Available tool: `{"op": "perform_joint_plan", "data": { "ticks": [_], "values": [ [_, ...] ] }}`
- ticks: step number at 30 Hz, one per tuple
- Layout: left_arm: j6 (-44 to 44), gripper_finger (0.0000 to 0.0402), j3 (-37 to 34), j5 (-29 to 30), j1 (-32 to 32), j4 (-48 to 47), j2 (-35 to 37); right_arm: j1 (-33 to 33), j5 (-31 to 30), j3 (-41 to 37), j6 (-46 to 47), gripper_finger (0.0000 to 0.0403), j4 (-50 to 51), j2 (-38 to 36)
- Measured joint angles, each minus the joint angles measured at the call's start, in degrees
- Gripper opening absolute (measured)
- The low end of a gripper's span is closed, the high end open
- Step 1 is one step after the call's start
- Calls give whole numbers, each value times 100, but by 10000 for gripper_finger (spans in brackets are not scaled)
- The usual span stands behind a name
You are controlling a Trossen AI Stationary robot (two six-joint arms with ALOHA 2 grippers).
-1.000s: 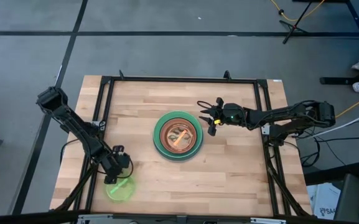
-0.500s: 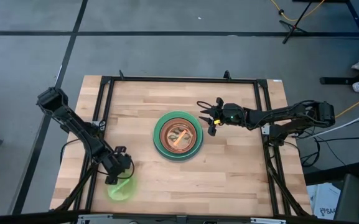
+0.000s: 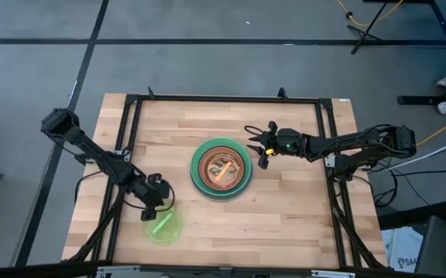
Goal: Stack plastic plates
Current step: Stack the light green plate on top of the orange plate
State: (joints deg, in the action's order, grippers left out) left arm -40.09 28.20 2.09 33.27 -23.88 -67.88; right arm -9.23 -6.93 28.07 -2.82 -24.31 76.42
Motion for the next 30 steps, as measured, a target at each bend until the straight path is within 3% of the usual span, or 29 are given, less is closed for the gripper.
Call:
{"op": "perform_joint_plan", "data": {
  "ticks": [5,24,30],
  "values": [
    [469,3,102,305,-432,-6,227,2,5,-1,-20,121,12,0],
    [2113,2,859,164,-2136,1,274,-15,8,1,-29,121,-213,-2],
    [2512,2,1140,450,-2605,300,276,-15,53,1,-27,121,-273,-2]
  ]
}}
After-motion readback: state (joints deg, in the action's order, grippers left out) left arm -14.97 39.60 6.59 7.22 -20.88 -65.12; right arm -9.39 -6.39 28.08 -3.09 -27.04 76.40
